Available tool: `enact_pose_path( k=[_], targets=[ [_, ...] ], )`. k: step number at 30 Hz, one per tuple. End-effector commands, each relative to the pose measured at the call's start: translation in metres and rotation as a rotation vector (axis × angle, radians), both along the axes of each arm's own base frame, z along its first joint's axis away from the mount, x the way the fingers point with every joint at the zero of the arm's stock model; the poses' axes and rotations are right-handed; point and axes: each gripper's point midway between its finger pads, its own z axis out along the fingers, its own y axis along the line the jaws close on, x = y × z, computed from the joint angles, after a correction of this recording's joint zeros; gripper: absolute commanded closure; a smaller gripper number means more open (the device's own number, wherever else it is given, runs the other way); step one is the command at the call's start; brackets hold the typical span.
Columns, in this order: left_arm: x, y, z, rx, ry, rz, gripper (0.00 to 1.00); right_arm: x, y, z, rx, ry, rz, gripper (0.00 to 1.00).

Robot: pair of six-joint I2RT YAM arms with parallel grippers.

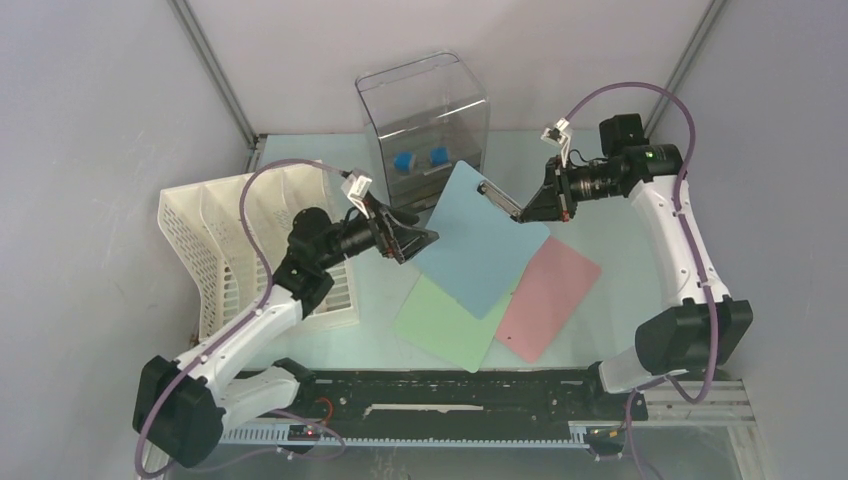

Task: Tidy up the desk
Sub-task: Pick up the folder from the center of the board.

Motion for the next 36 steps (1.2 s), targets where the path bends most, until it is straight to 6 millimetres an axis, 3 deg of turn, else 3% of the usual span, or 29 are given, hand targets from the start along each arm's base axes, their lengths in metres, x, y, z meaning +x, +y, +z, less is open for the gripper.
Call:
enact_pose_path(
  k=[1, 9, 16, 23, 27, 32, 36],
  targets=[
    [0.007, -0.003, 0.027, 0.043, -0.194, -0.049, 0.00, -0.014, 0.004, 0.018, 0.034, -0.089, 0.046, 1.00],
    [0.023, -0.008, 0.013, 0.093, -0.263, -0.087, 0.00, -0.031, 0.016, 0.021, 0.039, -0.102, 0.116, 1.00],
    [-0.001, -0.025, 0.005, 0.109, -0.319, -0.334, 0.00, -0.045, 0.029, 0.024, 0.040, -0.117, 0.175, 1.00],
    [-0.010, -0.029, -0.013, 0.115, -0.286, -0.417, 0.03, -0.048, 0.032, 0.023, 0.043, -0.111, 0.194, 1.00],
    [0.005, -0.024, -0.024, 0.167, -0.267, -0.346, 0.00, -0.049, 0.033, 0.022, 0.043, -0.110, 0.197, 1.00],
    [0.006, -0.004, 0.007, 0.174, -0.386, -0.203, 0.00, -0.049, 0.031, 0.023, 0.044, -0.116, 0.195, 1.00],
    [0.016, 0.021, 0.010, 0.257, -0.427, -0.021, 0.00, -0.051, 0.033, 0.022, 0.047, -0.112, 0.208, 1.00]
  ],
)
